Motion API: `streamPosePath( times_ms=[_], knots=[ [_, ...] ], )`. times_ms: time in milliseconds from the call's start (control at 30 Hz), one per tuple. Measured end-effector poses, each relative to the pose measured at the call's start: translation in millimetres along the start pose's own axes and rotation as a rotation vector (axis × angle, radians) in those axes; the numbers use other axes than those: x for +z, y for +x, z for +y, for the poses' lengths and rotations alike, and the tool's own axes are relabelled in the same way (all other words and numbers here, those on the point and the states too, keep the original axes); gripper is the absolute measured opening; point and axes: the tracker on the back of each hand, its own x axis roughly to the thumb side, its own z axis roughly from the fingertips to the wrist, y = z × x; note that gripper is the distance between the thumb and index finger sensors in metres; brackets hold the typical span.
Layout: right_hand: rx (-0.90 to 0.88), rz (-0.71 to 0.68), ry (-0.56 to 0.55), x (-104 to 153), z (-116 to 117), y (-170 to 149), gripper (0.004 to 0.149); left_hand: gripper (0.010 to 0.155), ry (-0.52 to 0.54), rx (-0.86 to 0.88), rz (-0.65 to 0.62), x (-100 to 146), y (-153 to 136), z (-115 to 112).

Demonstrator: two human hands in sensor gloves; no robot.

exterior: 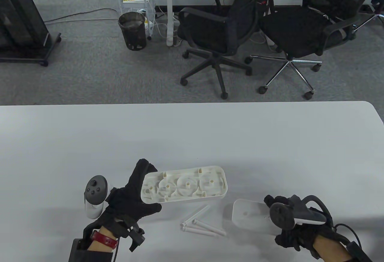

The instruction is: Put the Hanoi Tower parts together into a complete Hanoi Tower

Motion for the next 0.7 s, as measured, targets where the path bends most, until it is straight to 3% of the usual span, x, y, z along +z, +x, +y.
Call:
streamPosePath(
  times_ms=[200,700],
  knots=[
    [-0.210,0.052,-0.118,8,-39,-20,0.113,0.124,-0.020,-0.011,-0.005,-1,3,-4],
    [-0.247,-0.021,-0.367,17,-137,-2,0.111,0.123,-0.048,-0.009,-0.009,-1,7,-10]
  ],
)
